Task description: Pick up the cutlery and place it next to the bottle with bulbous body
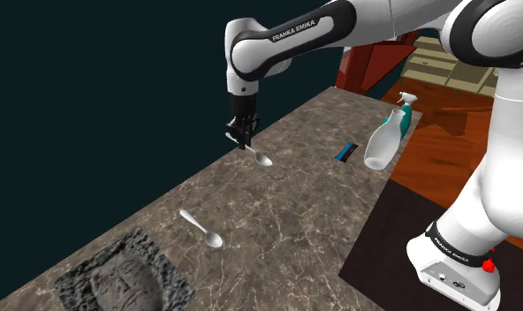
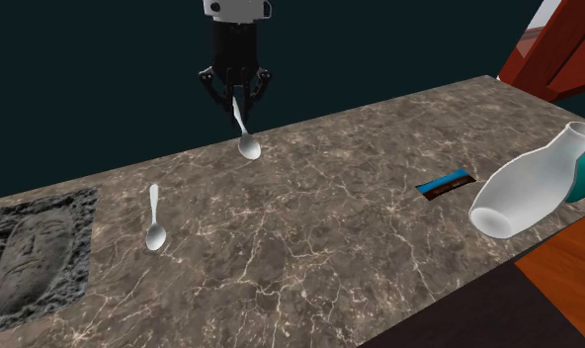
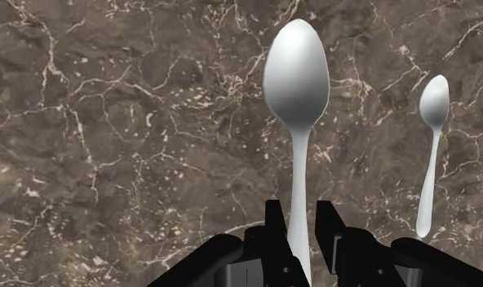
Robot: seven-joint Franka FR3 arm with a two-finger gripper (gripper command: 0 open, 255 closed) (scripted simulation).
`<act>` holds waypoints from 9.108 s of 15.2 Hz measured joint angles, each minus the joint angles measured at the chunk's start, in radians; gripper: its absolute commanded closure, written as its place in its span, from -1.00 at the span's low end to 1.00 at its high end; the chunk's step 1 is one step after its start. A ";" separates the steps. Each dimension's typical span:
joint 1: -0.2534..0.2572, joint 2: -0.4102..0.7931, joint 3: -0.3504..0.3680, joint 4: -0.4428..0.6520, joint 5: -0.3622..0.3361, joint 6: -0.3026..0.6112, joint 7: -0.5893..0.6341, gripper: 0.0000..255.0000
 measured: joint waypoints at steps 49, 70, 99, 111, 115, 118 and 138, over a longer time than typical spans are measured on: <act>-0.284 -0.399 -0.201 -0.165 -0.006 -0.295 -0.445 1.00; -0.535 -0.288 -0.444 -0.020 -0.076 -0.361 -0.927 1.00; -0.597 -0.151 -0.482 -0.166 -0.052 -0.086 -1.046 1.00; -0.603 -0.086 -0.476 -0.249 -0.029 0.059 -1.061 1.00; -0.605 -0.056 -0.472 -0.262 -0.020 0.101 -1.066 1.00; -0.608 -0.032 -0.468 -0.273 -0.011 0.136 -1.072 1.00; -0.627 0.113 -0.443 -0.302 0.037 0.305 -1.101 1.00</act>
